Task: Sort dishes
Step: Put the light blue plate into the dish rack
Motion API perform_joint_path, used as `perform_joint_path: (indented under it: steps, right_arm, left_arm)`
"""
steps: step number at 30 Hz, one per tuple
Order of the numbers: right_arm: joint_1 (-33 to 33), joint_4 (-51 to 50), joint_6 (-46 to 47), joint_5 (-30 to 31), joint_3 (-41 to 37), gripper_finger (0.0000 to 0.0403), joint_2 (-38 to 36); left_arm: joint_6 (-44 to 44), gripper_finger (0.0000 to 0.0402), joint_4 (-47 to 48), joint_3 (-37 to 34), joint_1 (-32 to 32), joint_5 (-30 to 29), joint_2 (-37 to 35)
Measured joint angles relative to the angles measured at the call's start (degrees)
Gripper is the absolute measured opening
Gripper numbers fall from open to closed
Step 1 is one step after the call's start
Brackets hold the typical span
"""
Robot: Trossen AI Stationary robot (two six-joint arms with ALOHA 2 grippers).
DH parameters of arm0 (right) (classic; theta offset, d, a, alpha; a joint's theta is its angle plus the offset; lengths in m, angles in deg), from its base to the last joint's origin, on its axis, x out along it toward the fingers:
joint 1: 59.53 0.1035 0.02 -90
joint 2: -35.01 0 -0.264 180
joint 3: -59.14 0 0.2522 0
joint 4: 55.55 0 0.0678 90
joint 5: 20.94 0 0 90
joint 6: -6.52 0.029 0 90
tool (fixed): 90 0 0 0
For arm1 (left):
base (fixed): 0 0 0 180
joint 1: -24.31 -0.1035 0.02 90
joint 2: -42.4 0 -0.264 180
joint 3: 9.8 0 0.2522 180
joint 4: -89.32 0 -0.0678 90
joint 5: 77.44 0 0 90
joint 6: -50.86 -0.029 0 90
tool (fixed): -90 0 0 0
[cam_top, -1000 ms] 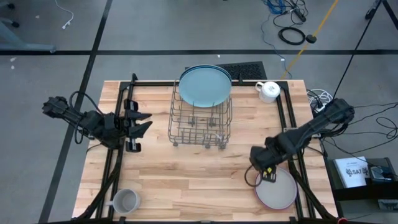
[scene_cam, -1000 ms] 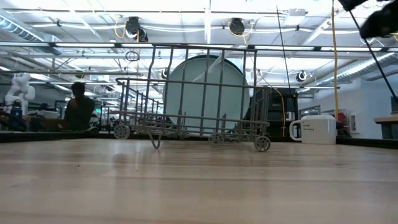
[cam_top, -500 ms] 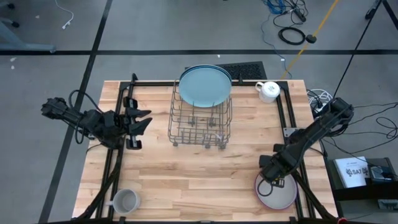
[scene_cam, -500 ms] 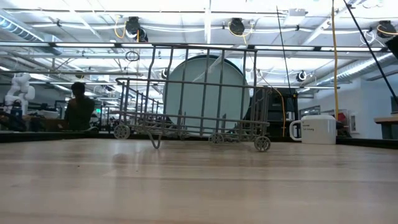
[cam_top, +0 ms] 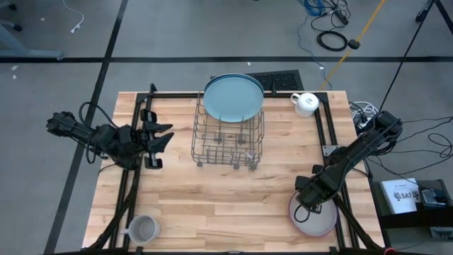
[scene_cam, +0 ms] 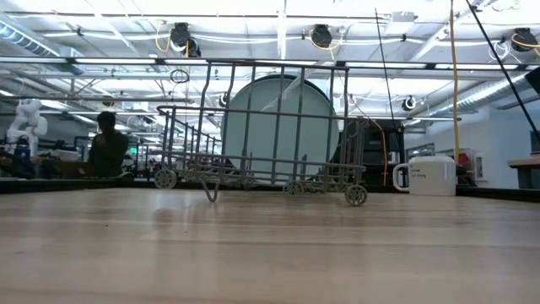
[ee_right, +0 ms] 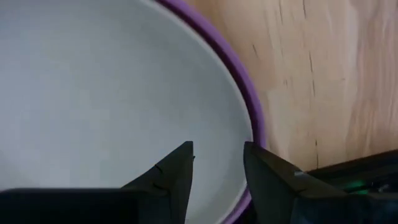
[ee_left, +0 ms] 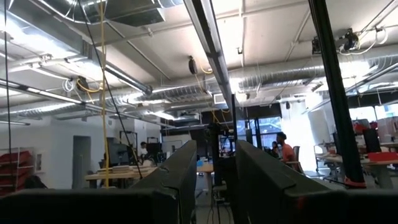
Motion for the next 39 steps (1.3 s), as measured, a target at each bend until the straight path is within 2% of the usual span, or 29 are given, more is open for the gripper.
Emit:
perform_joint_path:
  steps: [8,13,19,22,33,39]
  right_arm:
    - [-0.42,10.14,1.66,3.06,-0.04,0.0134,0.05]
    - [-1.47,16.47,0.61,3.01,-0.03,0.0134,2.96]
    - [-3.13,22.79,-3.79,1.84,0.16,0.0134,9.27]
    - [-4.41,27.49,-6.46,3.47,0.24,0.0134,10.98]
    - [-11.78,34.26,-16.07,8.47,0.04,0.0134,11.53]
    - [-17.19,39.27,-23.12,13.22,0.04,0.0134,12.77]
  left_arm:
    - [0.02,0.0114,0.13,0.0,0.0,0.0,0.0]
    - [0.2,0.0114,0.11,0.0,0.0,0.0,0.0]
    - [0.33,0.0114,0.09,0.0,0.0,0.0,0.0]
    - [0.33,0.0114,-0.04,0.0,0.02,0.0,0.0]
    - [0.33,0.0114,-0.11,-0.01,0.02,0.02,0.0]
    - [0.33,0.0114,-0.11,0.0,0.02,0.02,0.0]
